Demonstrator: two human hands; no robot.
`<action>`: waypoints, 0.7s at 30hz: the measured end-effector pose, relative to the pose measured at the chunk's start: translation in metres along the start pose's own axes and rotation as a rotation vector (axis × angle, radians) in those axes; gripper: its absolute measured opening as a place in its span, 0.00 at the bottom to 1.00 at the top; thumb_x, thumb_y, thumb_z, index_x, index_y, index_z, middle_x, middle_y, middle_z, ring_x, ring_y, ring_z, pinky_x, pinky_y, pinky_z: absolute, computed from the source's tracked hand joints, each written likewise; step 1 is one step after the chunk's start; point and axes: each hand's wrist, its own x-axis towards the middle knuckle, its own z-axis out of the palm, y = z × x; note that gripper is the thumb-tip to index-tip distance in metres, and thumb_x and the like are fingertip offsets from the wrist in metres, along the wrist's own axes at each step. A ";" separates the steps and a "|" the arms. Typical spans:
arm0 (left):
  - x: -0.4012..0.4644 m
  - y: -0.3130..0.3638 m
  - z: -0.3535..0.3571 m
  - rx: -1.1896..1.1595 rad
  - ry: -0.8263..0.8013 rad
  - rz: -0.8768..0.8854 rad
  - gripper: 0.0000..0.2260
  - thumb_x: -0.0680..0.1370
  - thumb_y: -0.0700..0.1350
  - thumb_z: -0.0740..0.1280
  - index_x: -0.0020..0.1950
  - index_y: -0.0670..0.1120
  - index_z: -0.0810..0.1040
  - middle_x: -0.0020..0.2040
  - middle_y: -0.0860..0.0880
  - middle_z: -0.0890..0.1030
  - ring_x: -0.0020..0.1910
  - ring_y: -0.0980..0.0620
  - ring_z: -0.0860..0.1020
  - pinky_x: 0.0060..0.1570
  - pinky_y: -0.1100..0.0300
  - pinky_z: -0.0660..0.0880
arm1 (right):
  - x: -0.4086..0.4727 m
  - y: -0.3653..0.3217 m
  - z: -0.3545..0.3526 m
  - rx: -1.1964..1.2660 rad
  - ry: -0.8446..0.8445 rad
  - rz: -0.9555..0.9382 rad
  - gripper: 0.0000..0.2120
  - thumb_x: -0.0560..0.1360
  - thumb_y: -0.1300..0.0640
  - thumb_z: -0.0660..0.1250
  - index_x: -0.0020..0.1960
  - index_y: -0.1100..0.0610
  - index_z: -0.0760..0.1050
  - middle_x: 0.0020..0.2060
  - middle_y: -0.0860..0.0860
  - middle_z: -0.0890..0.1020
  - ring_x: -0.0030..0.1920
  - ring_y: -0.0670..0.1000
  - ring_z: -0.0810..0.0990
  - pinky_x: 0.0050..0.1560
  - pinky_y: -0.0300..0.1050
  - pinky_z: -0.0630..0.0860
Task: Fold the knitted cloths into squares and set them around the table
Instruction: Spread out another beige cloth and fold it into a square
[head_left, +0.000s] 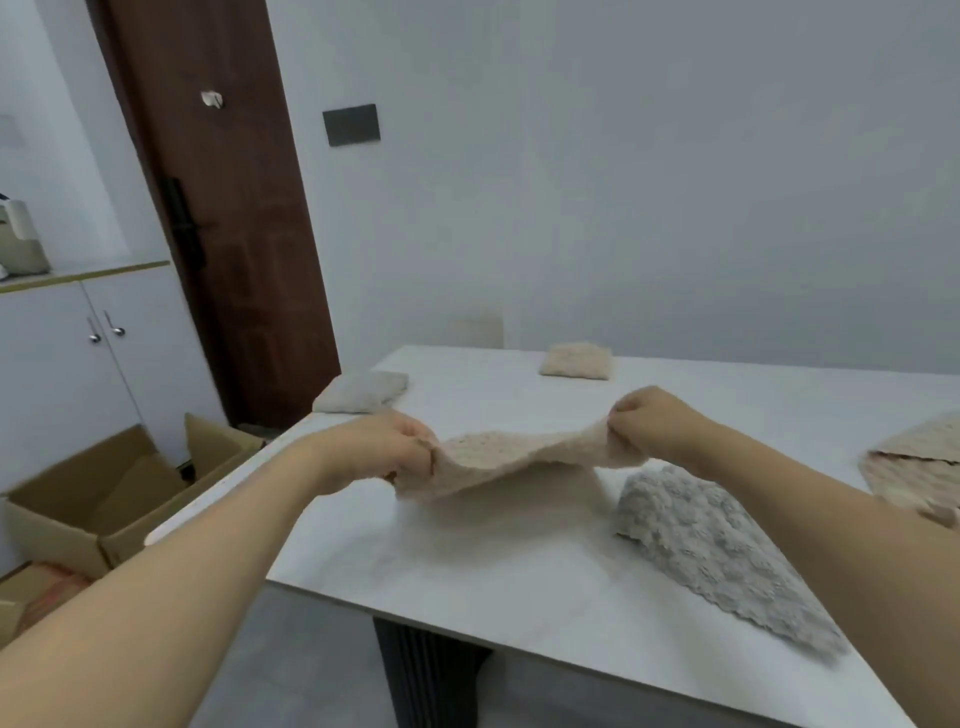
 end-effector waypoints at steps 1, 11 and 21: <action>-0.002 -0.009 0.010 0.096 -0.139 -0.035 0.09 0.65 0.44 0.70 0.43 0.41 0.83 0.41 0.47 0.83 0.45 0.49 0.80 0.52 0.52 0.78 | -0.002 0.009 0.006 -0.136 -0.147 0.067 0.09 0.74 0.64 0.59 0.38 0.63 0.76 0.36 0.57 0.77 0.35 0.54 0.72 0.34 0.45 0.69; 0.003 -0.028 0.049 0.281 -0.249 -0.090 0.13 0.72 0.59 0.71 0.41 0.50 0.77 0.41 0.54 0.85 0.41 0.56 0.81 0.48 0.58 0.75 | 0.021 0.013 0.018 -0.365 -0.429 0.298 0.13 0.74 0.64 0.62 0.58 0.64 0.76 0.53 0.61 0.78 0.50 0.60 0.81 0.48 0.54 0.83; 0.024 -0.005 0.087 0.485 -0.198 -0.088 0.10 0.76 0.54 0.67 0.41 0.50 0.71 0.40 0.52 0.76 0.38 0.53 0.74 0.39 0.57 0.69 | 0.056 0.029 0.042 -0.543 -0.319 0.231 0.14 0.81 0.59 0.53 0.45 0.65 0.74 0.41 0.60 0.80 0.38 0.59 0.82 0.42 0.51 0.81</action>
